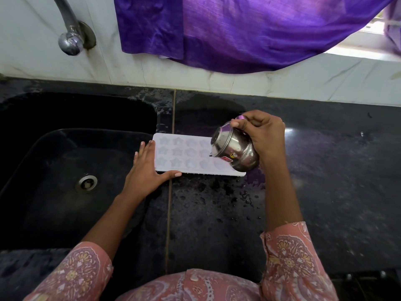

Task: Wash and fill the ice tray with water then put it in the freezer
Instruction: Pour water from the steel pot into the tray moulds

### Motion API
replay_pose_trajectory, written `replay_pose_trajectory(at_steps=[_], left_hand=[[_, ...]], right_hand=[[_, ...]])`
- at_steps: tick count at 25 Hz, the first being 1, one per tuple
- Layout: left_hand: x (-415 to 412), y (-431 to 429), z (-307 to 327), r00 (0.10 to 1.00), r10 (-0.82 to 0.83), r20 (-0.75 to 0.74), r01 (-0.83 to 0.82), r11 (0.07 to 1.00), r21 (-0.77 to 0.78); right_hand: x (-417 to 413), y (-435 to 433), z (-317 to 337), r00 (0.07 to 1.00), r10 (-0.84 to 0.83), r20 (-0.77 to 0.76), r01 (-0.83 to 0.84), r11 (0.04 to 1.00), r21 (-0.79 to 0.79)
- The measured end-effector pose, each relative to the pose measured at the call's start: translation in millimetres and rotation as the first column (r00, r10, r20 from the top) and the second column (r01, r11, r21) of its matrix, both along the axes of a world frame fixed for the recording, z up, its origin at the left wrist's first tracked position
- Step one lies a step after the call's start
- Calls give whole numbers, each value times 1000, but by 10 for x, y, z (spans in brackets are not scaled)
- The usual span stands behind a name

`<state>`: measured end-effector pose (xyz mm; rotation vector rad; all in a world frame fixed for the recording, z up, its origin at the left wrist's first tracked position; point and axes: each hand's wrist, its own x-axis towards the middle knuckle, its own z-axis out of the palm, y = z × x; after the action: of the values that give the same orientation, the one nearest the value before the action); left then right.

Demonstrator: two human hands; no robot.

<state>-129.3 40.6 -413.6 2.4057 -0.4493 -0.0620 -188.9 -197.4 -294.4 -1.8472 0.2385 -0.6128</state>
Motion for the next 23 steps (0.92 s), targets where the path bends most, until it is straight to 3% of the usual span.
replay_pose_trajectory(at_steps=[15, 23], left_hand=[[-1, 0, -1, 1000, 6, 2, -6, 1000, 2], [-8, 1, 6, 1000, 3, 0, -3, 1000, -1]], right_hand=[[-9, -12, 21, 1000, -2, 22, 3, 999, -38], [3, -3, -18, 999, -22, 25, 18, 991, 135]])
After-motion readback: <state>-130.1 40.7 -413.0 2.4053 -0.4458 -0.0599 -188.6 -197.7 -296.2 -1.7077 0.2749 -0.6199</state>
